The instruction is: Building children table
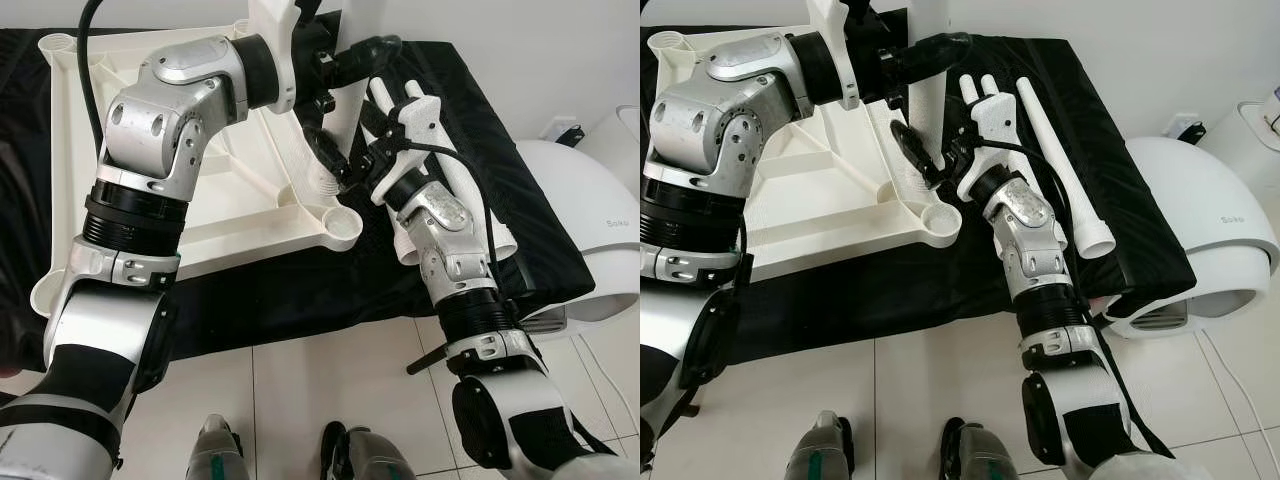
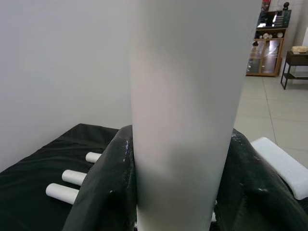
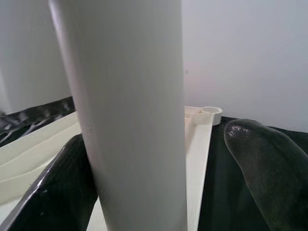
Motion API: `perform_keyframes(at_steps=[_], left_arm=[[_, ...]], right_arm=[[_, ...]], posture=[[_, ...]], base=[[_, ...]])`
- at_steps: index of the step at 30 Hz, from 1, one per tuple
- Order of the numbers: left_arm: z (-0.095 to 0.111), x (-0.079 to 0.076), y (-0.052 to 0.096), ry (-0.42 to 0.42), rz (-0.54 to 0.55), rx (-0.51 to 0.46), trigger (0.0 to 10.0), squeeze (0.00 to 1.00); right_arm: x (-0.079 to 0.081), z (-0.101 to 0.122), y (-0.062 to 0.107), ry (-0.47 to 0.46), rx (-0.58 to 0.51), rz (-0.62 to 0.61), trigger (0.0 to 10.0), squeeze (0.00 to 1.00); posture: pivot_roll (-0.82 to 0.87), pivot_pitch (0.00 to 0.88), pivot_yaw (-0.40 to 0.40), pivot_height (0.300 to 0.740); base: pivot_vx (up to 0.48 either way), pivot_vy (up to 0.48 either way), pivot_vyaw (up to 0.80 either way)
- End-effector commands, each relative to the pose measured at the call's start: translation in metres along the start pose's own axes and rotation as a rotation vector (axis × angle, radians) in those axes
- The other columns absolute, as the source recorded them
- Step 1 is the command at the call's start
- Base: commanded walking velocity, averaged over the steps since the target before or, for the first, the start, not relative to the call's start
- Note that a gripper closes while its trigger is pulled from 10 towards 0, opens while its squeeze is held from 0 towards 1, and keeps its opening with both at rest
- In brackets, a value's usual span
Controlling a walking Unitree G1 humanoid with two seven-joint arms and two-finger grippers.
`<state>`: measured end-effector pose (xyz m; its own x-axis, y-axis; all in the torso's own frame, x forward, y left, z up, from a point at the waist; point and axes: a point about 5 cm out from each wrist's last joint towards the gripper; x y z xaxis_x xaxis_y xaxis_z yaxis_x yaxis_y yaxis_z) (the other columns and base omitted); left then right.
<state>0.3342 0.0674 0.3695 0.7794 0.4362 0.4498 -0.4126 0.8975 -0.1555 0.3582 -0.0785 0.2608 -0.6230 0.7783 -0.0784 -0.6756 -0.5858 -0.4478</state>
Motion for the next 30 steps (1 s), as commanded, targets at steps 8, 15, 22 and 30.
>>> perform_keyframes(at_steps=[8, 15, 22, 30], left_arm=[[0.002, 0.008, -0.003, -0.034, 0.122, 0.004, 10.0, 0.00], [-0.001, 0.009, -0.003, -0.058, 0.133, 0.017, 10.0, 0.00], [-0.002, 0.008, -0.004, -0.063, 0.125, 0.014, 10.0, 0.00], [-0.001, 0.007, -0.004, -0.064, 0.120, 0.009, 10.0, 0.00]], right_arm=[[0.011, 0.000, 0.004, -0.020, 0.035, -0.100, 10.0, 0.00], [0.021, 0.004, 0.004, -0.084, 0.078, -0.105, 8.3, 0.00], [0.022, 0.007, 0.006, -0.107, 0.150, -0.089, 0.0, 0.00], [0.021, 0.009, 0.006, -0.096, 0.178, -0.096, 10.0, 0.00]], posture=[[0.10, 0.148, -0.069, 0.740], [0.10, 0.154, -0.065, 0.740], [0.10, 0.154, -0.065, 0.740], [0.09, 0.151, -0.068, 0.740]], base=[[0.000, 0.000, 0.00], [0.000, 0.000, 0.00], [0.000, 0.000, 0.00], [0.000, 0.000, 0.00]])
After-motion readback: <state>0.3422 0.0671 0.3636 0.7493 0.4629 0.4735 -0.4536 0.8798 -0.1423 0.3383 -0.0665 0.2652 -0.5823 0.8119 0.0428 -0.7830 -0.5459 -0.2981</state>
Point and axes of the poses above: a point about 5 cm out from each wrist's last joint towards the gripper, its own y axis pointing back from the gripper into the wrist, its own z axis along the axis of the wrist's last joint, x = y × z, and after that the axes turned 5 degrees about -y, right-handed
